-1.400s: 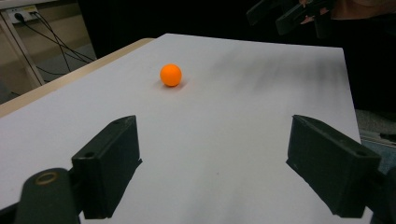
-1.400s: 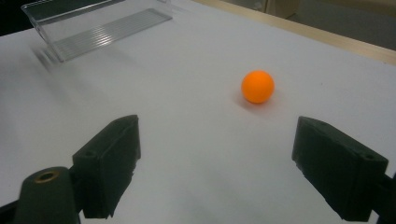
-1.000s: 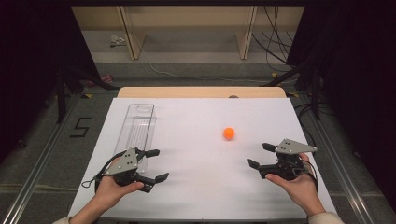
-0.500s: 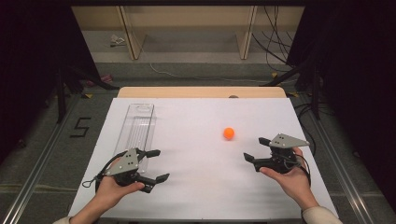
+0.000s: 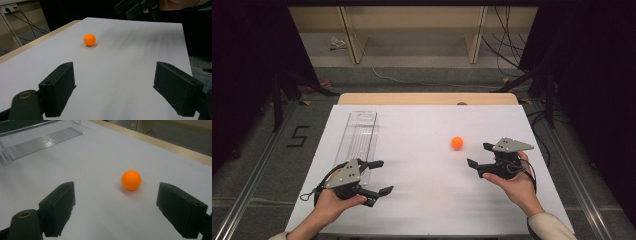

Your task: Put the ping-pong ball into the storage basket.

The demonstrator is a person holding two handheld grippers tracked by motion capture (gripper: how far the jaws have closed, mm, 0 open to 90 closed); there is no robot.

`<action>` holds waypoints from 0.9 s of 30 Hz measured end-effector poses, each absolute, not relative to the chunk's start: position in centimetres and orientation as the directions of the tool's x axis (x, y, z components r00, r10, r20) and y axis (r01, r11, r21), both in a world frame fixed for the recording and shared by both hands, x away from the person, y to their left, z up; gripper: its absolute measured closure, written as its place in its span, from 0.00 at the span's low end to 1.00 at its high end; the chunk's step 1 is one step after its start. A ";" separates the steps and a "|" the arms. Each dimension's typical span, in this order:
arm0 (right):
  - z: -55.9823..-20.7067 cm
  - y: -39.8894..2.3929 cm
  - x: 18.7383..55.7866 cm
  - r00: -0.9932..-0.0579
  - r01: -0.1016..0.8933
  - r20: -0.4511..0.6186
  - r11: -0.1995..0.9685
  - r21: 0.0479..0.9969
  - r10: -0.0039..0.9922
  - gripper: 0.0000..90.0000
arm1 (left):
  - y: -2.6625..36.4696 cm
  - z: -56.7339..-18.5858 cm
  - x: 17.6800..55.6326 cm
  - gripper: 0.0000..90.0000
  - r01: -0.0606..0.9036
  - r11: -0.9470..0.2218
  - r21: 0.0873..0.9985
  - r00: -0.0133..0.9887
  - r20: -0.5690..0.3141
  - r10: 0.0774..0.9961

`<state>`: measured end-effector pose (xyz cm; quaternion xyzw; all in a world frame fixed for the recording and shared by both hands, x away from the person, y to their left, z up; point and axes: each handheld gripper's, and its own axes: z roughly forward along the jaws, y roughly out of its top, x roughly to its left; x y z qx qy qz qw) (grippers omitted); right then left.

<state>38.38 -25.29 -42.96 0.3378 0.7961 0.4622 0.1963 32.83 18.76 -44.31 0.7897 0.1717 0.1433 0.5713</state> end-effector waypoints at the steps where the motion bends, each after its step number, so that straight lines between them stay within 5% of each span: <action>1: -43.0 -25.2 38.5 -0.695 0.357 -0.001 0.347 0.867 0.719 0.18 | 18.8 -44.3 32.8 0.18 0.107 -0.289 0.951 0.900 0.031 0.435; 27: -43.9 -23.5 41.8 -0.689 0.378 -0.007 0.367 0.850 0.725 0.18 | 18.7 -44.3 32.8 0.18 0.104 -0.288 0.952 0.903 0.031 0.429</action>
